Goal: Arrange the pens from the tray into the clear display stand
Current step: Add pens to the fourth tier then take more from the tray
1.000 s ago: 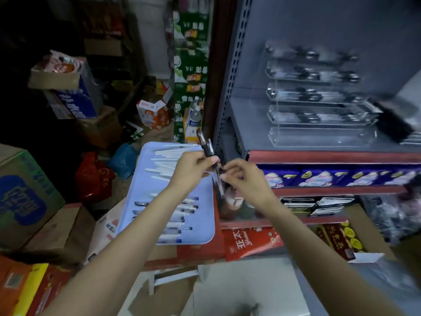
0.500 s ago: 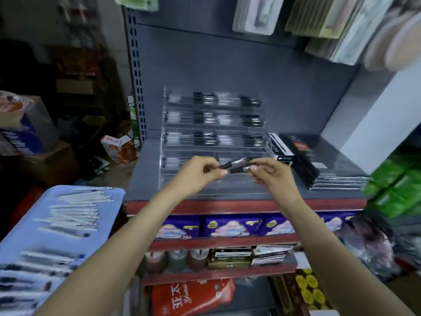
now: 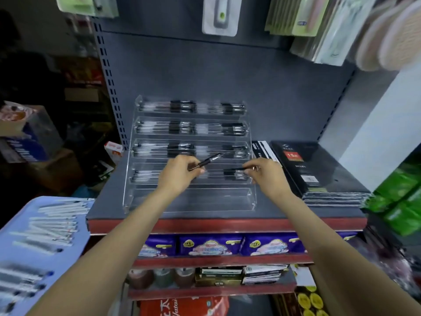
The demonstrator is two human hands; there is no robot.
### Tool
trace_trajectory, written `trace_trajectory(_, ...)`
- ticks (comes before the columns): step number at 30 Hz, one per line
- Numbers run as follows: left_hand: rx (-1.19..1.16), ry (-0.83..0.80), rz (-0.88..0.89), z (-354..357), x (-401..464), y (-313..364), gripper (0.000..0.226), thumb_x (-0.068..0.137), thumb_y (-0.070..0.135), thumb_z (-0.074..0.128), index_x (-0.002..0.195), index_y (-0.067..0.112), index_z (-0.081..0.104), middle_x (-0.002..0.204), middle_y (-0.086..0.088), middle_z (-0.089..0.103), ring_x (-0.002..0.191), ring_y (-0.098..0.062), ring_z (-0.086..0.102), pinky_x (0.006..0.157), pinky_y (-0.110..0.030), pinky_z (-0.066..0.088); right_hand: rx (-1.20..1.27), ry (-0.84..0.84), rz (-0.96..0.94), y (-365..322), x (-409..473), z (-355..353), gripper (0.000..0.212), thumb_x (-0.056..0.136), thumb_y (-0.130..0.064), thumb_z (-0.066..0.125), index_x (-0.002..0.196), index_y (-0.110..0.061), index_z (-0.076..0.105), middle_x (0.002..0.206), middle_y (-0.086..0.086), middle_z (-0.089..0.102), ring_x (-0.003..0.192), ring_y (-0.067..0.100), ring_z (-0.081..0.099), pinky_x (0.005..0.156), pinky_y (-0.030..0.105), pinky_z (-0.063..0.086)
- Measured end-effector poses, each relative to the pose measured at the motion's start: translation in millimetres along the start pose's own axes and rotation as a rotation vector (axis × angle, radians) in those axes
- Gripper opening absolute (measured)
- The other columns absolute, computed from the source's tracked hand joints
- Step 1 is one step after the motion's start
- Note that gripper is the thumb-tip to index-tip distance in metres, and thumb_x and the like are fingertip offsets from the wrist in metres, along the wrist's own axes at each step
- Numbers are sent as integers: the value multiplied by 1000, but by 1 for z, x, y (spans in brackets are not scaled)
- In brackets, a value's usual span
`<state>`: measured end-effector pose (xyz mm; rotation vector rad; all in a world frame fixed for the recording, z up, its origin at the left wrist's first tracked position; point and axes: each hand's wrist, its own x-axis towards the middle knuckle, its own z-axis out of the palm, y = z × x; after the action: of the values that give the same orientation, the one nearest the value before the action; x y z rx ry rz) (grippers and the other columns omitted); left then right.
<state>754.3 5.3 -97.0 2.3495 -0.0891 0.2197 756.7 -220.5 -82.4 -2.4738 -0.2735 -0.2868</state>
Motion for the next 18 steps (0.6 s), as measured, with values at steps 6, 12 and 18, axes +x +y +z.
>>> trace_trajectory(6,220,-39,6,7,5,11,12,86,39,63,88,28,69,81,3,66,79,-19,60,64,-28,40,-272,-148,-15,8,-1,8,22,90,-20,60,111,-17,68,116,3,65,102,23,62,83,32,49)
trace_trajectory(12,431,-119,148,9,5,14,18,90,39,56,99,28,68,98,5,64,93,-18,58,70,-28,41,-403,-157,-62,7,-1,7,21,93,-21,55,110,-20,65,116,0,62,101,21,62,76,32,49)
trace_trajectory(18,438,-130,169,4,4,18,19,91,41,55,101,31,67,95,6,68,93,-18,60,69,-27,40,-361,-113,-57,6,-2,6,22,91,-25,58,112,-20,64,116,-1,63,101,19,62,77,30,48)
